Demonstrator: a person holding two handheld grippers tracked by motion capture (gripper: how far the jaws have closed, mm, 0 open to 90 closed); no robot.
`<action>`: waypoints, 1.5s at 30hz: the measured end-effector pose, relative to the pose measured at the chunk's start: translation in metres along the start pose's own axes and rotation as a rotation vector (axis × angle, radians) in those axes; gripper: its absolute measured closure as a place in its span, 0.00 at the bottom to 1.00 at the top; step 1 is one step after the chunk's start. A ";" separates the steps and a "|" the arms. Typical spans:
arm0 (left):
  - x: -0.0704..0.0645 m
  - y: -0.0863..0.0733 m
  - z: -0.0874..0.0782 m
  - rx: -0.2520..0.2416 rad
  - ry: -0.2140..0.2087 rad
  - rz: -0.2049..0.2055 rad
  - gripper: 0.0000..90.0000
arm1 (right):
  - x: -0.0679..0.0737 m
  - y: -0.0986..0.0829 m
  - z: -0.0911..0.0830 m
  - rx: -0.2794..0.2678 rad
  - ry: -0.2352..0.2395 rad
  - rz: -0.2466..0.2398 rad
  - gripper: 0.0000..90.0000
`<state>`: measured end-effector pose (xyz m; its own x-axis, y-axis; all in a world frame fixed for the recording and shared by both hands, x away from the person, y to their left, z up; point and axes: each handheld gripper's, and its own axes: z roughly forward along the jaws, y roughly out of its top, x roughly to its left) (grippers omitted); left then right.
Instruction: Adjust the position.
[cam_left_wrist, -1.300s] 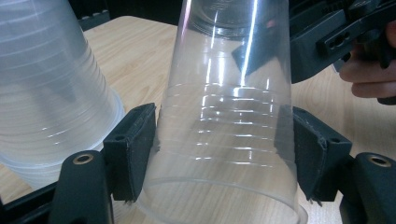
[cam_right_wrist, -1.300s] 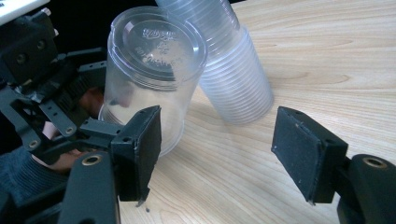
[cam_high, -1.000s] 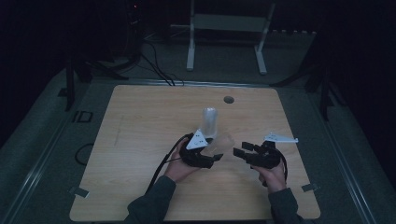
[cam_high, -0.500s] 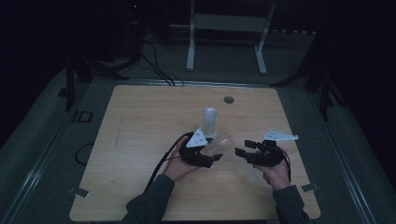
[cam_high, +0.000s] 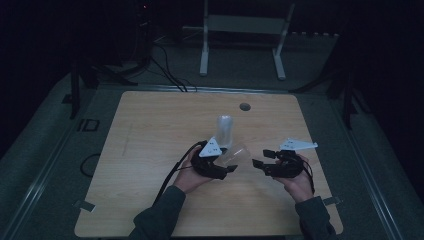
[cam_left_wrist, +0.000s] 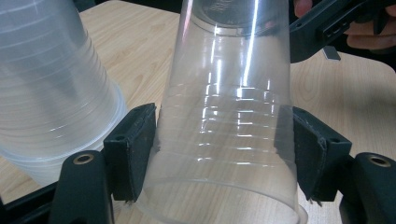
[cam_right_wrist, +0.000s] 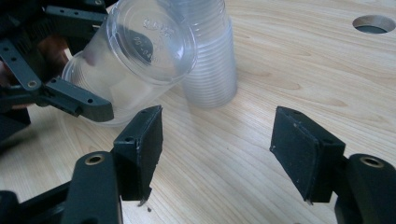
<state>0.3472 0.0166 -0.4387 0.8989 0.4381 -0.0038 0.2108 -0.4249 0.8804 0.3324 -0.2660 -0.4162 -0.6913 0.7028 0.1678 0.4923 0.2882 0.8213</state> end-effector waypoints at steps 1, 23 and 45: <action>0.000 0.000 0.000 0.004 -0.001 0.003 0.34 | 0.000 0.000 0.000 0.004 -0.003 -0.006 0.38; 0.001 0.003 0.000 0.059 -0.028 0.031 0.34 | 0.002 0.004 -0.003 0.070 -0.025 -0.094 0.38; 0.002 0.006 0.002 0.117 -0.048 0.061 0.34 | 0.004 0.006 -0.005 0.112 -0.021 -0.147 0.38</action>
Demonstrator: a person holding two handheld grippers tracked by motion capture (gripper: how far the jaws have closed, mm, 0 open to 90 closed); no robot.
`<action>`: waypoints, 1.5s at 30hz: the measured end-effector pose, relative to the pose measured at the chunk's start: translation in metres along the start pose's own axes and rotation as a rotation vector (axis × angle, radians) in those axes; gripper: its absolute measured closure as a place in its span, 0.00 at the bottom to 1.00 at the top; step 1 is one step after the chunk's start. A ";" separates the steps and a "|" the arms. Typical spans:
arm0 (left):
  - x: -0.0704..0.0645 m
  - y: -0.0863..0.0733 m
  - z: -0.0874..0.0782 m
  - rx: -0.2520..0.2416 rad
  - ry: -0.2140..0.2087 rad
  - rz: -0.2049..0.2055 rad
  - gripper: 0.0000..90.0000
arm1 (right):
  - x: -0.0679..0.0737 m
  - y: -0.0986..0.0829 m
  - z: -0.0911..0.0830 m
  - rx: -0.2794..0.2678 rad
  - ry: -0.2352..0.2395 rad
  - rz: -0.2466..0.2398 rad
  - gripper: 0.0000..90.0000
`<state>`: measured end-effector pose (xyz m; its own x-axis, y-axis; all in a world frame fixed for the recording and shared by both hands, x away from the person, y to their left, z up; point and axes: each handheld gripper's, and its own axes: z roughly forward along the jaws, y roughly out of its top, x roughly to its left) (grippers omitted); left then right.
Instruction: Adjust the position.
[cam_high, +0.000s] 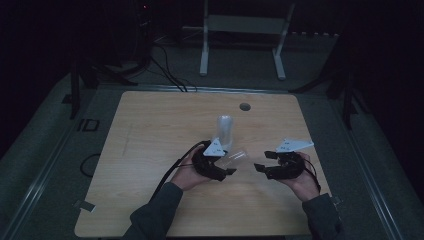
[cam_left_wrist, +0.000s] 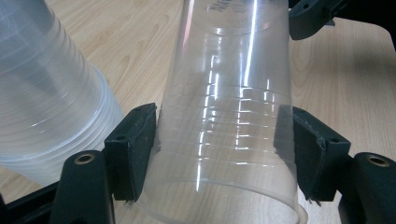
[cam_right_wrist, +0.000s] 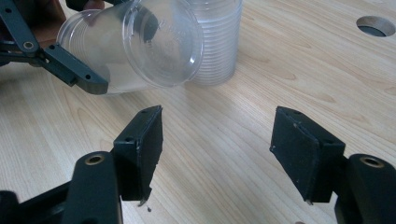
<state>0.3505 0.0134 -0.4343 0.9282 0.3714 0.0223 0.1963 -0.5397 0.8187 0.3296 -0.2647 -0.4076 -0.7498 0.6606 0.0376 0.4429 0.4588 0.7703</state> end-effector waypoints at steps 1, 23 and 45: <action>0.000 0.000 0.000 0.003 0.000 0.001 0.34 | 0.000 0.001 0.000 0.006 -0.002 -0.008 0.38; 0.001 0.002 0.002 0.063 -0.024 0.038 0.34 | 0.002 0.004 -0.002 0.078 0.002 -0.087 0.38; 0.001 0.013 0.002 0.142 -0.045 0.115 0.34 | 0.005 0.008 -0.001 0.114 0.027 -0.134 0.38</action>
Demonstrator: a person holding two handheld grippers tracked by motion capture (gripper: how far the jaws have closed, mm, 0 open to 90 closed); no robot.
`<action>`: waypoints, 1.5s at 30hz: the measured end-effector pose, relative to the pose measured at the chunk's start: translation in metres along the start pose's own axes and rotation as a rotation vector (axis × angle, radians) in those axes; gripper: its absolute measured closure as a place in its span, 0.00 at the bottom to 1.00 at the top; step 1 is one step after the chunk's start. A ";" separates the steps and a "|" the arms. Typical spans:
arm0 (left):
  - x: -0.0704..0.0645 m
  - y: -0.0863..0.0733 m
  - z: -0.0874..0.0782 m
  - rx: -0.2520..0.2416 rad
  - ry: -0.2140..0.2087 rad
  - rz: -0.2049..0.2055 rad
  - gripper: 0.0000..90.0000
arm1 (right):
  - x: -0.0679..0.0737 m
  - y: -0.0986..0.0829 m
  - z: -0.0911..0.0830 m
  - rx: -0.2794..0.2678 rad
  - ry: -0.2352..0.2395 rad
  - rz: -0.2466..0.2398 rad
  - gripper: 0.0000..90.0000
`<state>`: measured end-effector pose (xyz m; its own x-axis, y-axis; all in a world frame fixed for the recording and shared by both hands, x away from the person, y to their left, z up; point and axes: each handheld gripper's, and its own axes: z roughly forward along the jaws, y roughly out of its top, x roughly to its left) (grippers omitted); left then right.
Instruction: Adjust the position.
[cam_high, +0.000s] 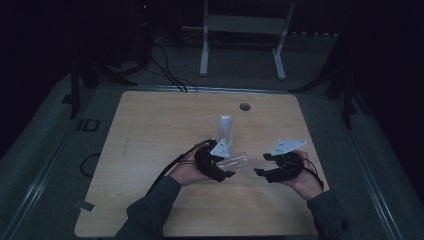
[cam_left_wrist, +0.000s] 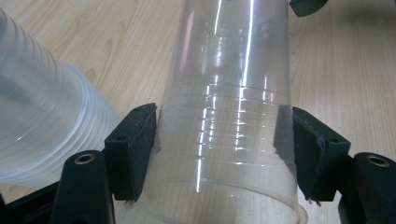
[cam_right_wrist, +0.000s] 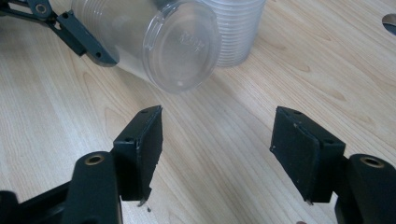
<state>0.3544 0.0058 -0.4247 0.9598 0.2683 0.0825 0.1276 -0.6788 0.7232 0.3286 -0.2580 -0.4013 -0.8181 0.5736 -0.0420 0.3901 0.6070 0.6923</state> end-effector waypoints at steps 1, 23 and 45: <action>0.000 0.000 0.000 0.004 -0.001 0.003 0.34 | 0.000 0.000 0.000 0.001 0.001 -0.002 0.38; -0.002 0.004 0.001 0.042 -0.014 0.051 0.35 | 0.005 0.008 -0.001 0.079 0.013 -0.094 0.37; -0.005 0.004 0.005 0.057 -0.036 0.077 0.35 | 0.009 0.017 -0.001 0.155 0.033 -0.180 0.37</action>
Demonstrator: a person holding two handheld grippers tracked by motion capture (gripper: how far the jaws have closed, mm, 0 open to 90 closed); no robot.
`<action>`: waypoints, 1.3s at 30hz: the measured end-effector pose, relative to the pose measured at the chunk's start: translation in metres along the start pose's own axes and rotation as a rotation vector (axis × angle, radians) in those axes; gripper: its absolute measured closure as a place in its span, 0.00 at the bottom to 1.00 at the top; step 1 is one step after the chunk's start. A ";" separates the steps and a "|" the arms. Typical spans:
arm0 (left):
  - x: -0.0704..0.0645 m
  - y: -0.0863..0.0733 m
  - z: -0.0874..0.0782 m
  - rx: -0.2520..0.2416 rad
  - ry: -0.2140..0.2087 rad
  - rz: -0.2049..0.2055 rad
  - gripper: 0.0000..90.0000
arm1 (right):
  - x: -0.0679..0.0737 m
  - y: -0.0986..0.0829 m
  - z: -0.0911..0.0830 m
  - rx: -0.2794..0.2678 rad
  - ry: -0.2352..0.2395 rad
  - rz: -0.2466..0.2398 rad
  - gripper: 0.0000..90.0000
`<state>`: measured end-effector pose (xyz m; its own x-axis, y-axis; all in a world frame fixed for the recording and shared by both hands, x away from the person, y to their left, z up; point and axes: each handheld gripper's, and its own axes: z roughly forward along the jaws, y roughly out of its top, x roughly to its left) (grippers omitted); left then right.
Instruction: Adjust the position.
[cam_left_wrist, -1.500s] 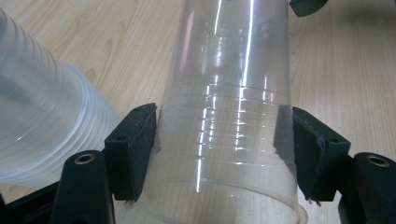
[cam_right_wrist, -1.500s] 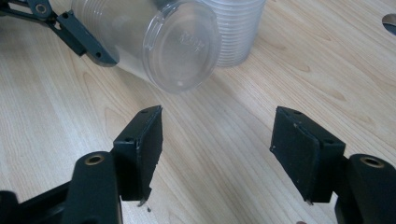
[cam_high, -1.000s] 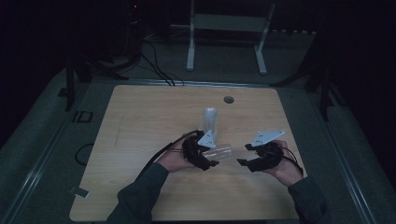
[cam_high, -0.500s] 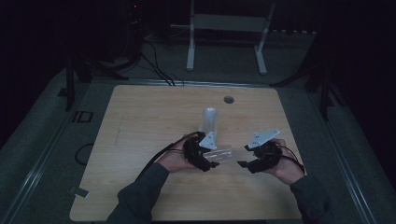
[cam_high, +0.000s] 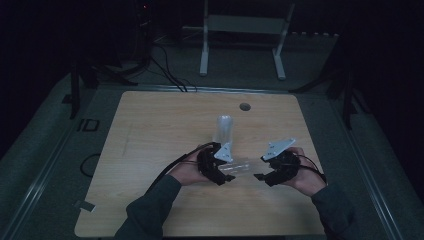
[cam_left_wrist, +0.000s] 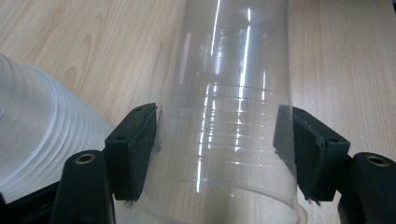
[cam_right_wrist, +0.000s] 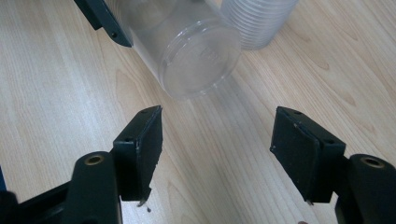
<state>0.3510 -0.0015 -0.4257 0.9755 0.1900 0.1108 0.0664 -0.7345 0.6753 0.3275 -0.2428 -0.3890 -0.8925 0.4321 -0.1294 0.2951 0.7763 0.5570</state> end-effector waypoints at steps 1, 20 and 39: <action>0.000 0.000 0.000 0.002 -0.001 0.000 0.35 | 0.000 0.000 0.000 0.001 0.001 -0.003 0.37; -0.005 0.000 0.007 0.035 -0.012 0.025 0.35 | 0.001 0.003 0.002 0.036 0.030 -0.030 0.37; -0.010 0.001 0.012 0.062 -0.033 0.052 0.35 | 0.009 0.015 0.009 0.077 0.101 -0.098 0.37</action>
<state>0.3435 -0.0117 -0.4351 0.9842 0.1298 0.1201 0.0271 -0.7821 0.6226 0.3268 -0.2234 -0.3894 -0.9469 0.3071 -0.0951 0.2266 0.8474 0.4803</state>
